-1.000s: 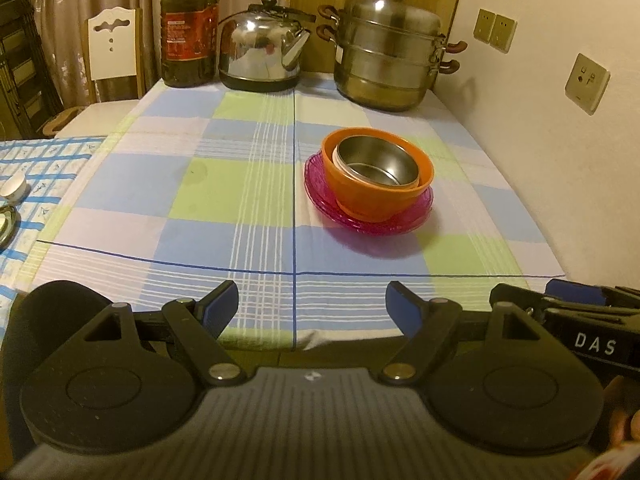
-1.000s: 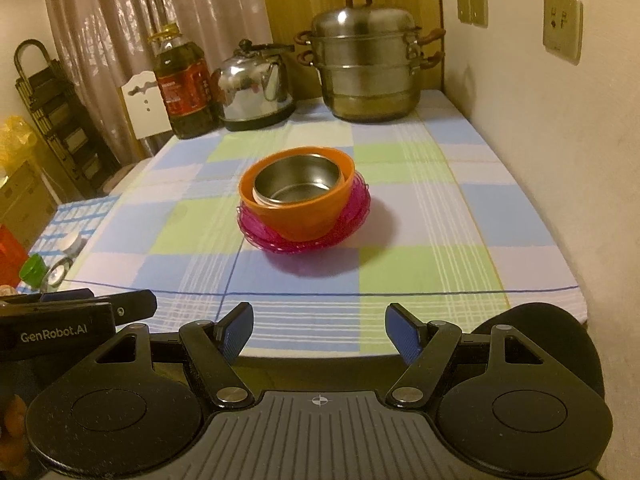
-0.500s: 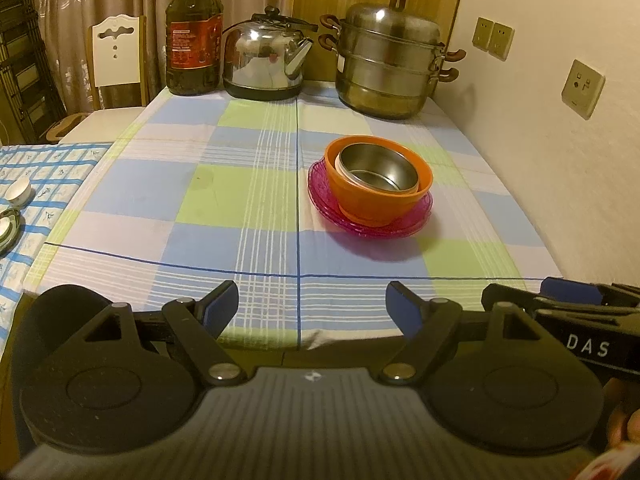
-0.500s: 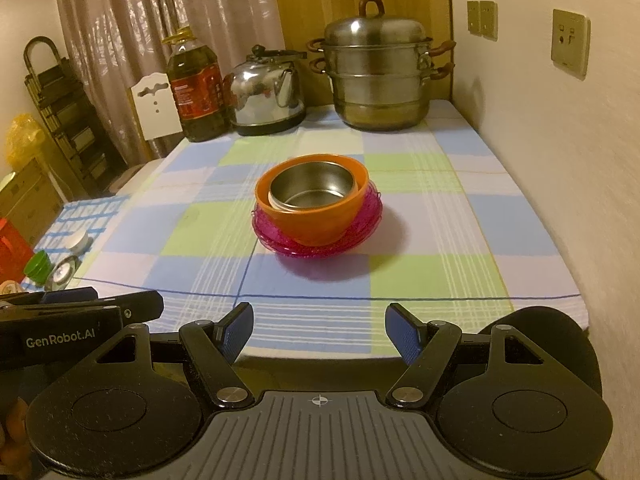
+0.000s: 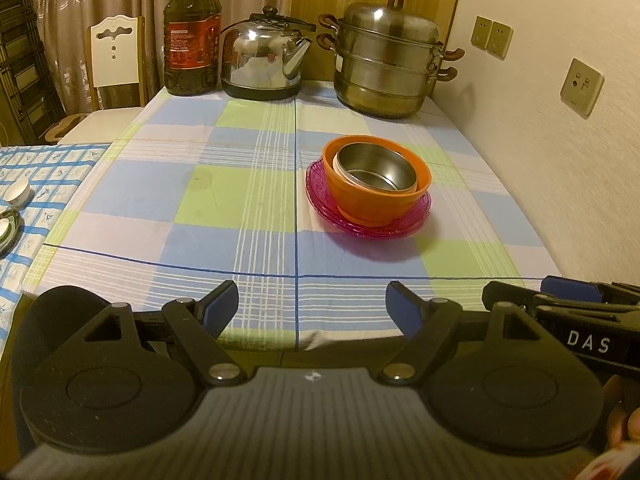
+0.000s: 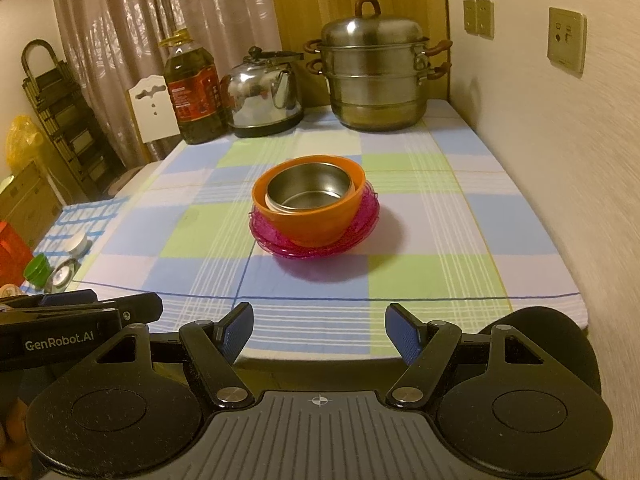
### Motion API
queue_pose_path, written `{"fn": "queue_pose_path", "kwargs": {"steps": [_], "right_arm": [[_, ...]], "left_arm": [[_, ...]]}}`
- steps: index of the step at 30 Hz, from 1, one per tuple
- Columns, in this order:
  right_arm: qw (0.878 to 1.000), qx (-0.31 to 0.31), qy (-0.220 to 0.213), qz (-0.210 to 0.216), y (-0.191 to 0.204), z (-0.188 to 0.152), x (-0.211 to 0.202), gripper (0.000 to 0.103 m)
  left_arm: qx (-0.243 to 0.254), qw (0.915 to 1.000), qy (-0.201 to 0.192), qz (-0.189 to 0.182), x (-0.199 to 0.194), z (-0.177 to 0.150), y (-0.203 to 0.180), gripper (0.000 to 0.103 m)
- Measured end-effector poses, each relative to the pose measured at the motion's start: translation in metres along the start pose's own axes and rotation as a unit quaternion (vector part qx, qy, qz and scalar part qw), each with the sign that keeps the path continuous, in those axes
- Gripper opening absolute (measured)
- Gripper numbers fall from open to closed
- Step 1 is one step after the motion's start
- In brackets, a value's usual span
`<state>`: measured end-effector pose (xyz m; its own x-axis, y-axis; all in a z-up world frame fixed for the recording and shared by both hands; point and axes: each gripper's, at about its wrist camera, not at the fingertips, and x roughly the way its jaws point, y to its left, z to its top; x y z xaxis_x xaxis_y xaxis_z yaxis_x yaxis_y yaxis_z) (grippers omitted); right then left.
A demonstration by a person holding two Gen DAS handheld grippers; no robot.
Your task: Organize plates and bowls
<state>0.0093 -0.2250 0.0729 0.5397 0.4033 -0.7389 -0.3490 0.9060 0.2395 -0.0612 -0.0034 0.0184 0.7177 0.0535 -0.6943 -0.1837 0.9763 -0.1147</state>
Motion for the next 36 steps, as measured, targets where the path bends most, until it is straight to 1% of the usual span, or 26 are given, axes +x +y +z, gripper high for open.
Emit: {"fn": "queue_pose_path", "kwargs": {"steps": [36], "right_arm": [[1.0, -0.001, -0.004, 0.002, 0.0021, 0.0005, -0.0017, 0.073]], "left_arm": [[-0.001, 1.0, -0.006, 0.002, -0.0018, 0.0012, -0.0002, 0.079]]}}
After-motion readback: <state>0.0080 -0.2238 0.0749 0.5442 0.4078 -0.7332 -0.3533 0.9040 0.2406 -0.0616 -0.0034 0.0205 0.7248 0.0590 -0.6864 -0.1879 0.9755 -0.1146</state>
